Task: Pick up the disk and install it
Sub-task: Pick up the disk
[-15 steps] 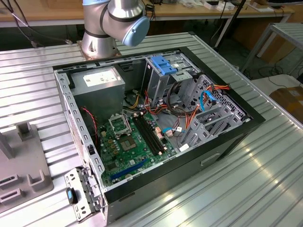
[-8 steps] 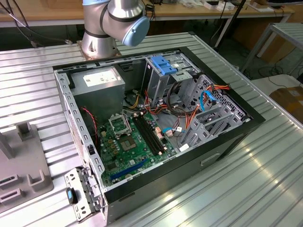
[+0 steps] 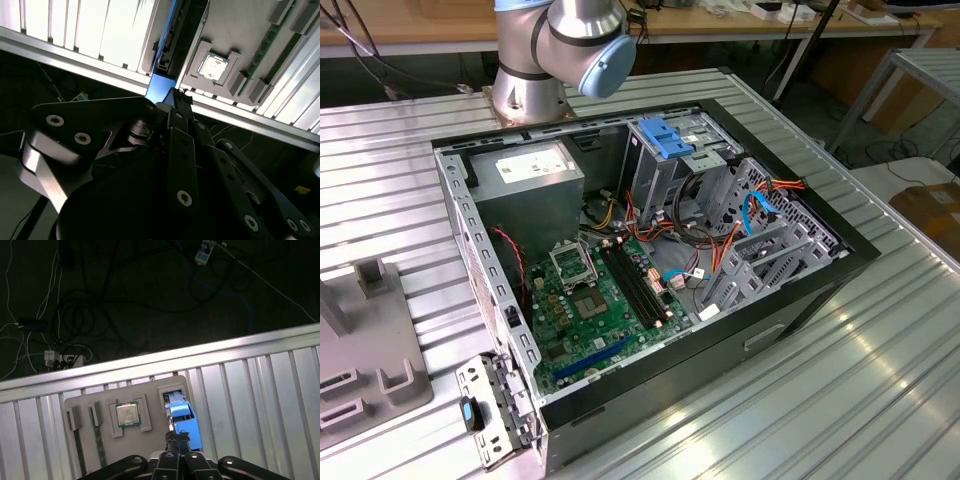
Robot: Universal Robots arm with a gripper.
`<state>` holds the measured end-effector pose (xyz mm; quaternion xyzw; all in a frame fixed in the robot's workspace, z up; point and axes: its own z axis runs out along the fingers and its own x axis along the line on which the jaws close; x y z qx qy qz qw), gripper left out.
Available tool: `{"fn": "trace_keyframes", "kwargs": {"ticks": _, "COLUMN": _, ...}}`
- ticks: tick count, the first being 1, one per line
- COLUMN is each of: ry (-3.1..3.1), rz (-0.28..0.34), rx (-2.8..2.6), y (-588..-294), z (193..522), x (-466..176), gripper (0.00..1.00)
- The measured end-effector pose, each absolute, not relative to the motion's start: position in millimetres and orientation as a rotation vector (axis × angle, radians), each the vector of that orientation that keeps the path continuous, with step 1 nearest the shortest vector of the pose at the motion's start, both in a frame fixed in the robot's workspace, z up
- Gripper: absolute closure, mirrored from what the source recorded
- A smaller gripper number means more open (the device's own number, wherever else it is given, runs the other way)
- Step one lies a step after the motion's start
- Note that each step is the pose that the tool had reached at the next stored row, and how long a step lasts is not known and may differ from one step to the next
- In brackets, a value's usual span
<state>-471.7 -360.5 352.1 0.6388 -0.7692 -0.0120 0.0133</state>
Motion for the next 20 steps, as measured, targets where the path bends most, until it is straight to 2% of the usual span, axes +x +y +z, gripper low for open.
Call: {"fn": "trace_keyframes", "kwargs": {"ticks": 20, "ry": -2.346, "rz": -0.005, "rx": 2.088, "y": -353.0, "z": 349.0, "x": -479.0, "gripper": 0.89}}
